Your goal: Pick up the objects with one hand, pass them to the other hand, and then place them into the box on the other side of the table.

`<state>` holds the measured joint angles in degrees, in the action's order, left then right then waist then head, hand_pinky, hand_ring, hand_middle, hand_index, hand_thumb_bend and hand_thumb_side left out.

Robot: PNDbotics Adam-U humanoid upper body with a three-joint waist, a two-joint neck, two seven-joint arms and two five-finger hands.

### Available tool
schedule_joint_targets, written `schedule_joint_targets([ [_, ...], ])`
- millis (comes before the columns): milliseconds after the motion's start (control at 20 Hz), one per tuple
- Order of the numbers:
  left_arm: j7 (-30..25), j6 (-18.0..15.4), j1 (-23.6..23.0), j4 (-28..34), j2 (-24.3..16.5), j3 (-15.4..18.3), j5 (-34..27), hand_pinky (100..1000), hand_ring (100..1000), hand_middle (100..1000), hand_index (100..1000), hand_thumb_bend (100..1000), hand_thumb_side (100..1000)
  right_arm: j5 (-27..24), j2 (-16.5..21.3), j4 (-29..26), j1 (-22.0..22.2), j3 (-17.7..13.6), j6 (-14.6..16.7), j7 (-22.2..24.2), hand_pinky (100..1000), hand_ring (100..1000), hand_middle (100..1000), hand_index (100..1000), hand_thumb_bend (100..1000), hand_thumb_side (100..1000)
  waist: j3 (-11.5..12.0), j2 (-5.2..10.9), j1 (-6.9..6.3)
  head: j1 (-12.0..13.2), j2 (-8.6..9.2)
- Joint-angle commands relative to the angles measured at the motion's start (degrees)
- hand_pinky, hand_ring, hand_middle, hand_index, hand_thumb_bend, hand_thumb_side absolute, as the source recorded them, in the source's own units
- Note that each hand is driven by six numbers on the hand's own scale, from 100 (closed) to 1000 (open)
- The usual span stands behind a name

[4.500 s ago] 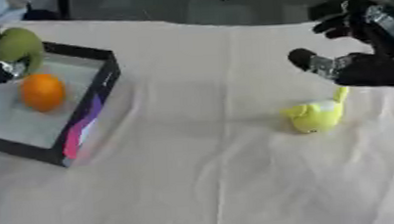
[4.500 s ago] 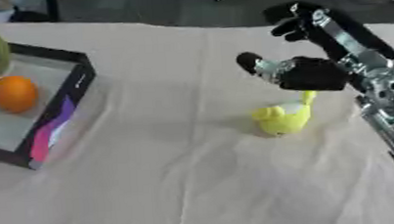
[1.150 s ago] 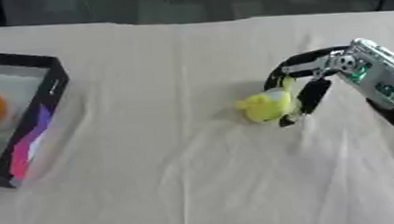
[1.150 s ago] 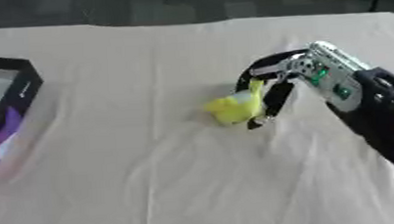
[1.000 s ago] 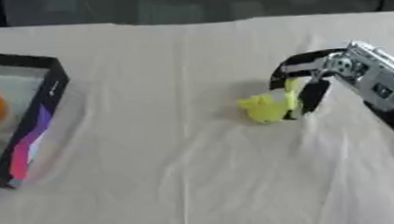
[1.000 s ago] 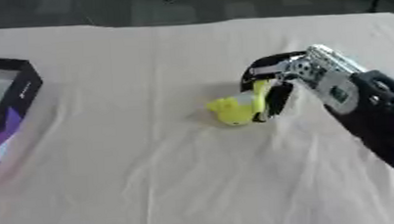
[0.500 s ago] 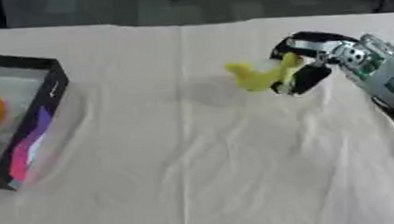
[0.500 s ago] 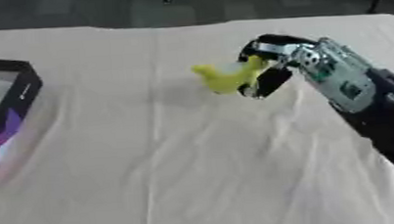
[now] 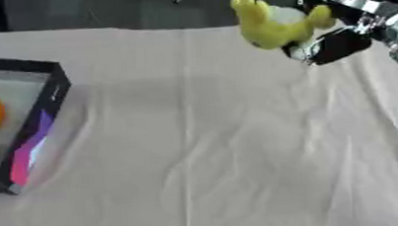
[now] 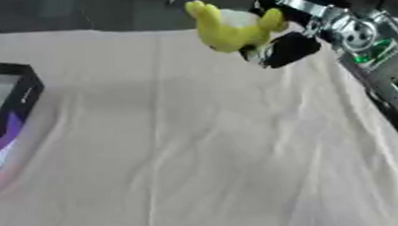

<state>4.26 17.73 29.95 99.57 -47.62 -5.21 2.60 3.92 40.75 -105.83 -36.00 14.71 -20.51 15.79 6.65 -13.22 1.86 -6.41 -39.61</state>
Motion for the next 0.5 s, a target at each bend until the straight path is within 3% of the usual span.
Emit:
schedule_joint_targets([
  [50,-5.7,-2.3,2.2,2.5,-2.3,-1.6,1.8,812,707,679,718,676,403,-1.0,-2.6,-2.2,-0.2,0.6,-0.3,-2.1,801,611,376,471,100,100,-0.1,0.69,-1.05,0.2,0.89],
  [150,-10.5,-3.7,3.9,3.5,-2.2,-3.8,2.7,810,743,768,801,682,407,-1.3,-5.2,-2.2,0.0,1.6,0.0,-3.1,796,600,376,470,100,100,-0.2,0.78,-1.29,0.4,1.07],
  [350,-18.4,-5.8,7.1,4.9,-1.5,-7.2,5.1,803,740,763,805,690,387,-0.9,-8.7,-1.5,-0.7,4.1,0.4,-3.1,803,600,379,474,100,100,-0.2,1.06,-1.58,0.5,0.96],
  [500,-21.6,-7.5,9.8,5.7,-0.4,-9.8,7.5,800,739,740,784,750,382,-1.6,-11.1,-0.9,-1.6,6.2,0.5,-2.3,812,599,380,475,100,100,-0.2,1.28,-1.7,0.5,0.76],
])
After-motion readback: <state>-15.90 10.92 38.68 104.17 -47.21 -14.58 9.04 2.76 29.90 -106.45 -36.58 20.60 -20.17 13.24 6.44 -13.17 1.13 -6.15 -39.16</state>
